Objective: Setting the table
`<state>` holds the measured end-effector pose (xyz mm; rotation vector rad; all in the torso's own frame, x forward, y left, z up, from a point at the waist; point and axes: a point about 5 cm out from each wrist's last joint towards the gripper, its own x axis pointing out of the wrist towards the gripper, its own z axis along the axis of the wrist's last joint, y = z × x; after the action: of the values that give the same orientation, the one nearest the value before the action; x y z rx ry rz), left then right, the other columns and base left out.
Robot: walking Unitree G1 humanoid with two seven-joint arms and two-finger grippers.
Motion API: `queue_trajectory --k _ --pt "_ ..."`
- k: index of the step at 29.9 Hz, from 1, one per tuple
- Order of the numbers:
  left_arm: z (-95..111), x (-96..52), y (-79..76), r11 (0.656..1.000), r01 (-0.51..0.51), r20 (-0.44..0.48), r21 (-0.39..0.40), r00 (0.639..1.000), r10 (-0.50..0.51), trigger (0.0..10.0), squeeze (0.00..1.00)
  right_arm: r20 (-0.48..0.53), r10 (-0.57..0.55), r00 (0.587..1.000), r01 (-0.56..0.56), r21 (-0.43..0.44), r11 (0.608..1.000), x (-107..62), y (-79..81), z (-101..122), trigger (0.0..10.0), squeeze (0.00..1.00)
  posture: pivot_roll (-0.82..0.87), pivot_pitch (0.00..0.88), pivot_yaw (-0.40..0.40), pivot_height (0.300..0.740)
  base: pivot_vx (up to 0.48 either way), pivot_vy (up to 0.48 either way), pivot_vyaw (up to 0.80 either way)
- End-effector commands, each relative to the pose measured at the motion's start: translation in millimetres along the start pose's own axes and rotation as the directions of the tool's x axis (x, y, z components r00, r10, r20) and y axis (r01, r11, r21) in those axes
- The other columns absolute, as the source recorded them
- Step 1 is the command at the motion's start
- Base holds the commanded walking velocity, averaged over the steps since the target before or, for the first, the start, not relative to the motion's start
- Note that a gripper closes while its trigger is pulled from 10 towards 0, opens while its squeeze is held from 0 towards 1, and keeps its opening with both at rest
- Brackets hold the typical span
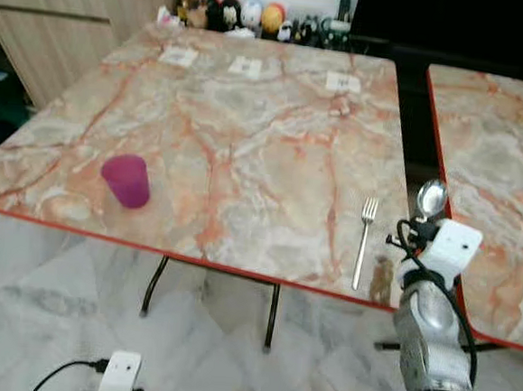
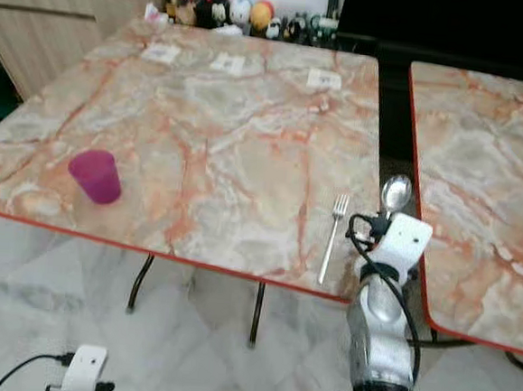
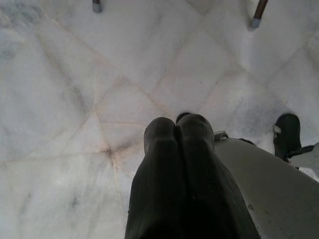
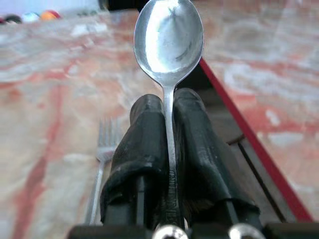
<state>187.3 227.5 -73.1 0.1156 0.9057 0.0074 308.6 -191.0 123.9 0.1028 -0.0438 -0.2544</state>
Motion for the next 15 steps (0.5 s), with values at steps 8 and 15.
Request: queue_trajectory --k 8,15 --pt "-6.2 -0.6 -2.9 1.000 0.012 -0.028 0.003 1.000 -0.011 10.0 0.00 0.036 0.061 0.998 -0.061 0.021 0.998 -4.2 9.6 16.2 10.0 0.00 0.05 0.072 -0.040 0.740 0.000 -0.469 -0.47" --pt "-5.8 -0.5 -3.0 1.000 0.009 -0.028 0.004 1.000 -0.009 10.0 0.00 0.049 0.061 0.997 -0.061 0.002 0.998 -3.8 12.6 21.0 10.0 0.00 0.05 0.071 -0.038 0.740 0.000 -0.463 -0.23"
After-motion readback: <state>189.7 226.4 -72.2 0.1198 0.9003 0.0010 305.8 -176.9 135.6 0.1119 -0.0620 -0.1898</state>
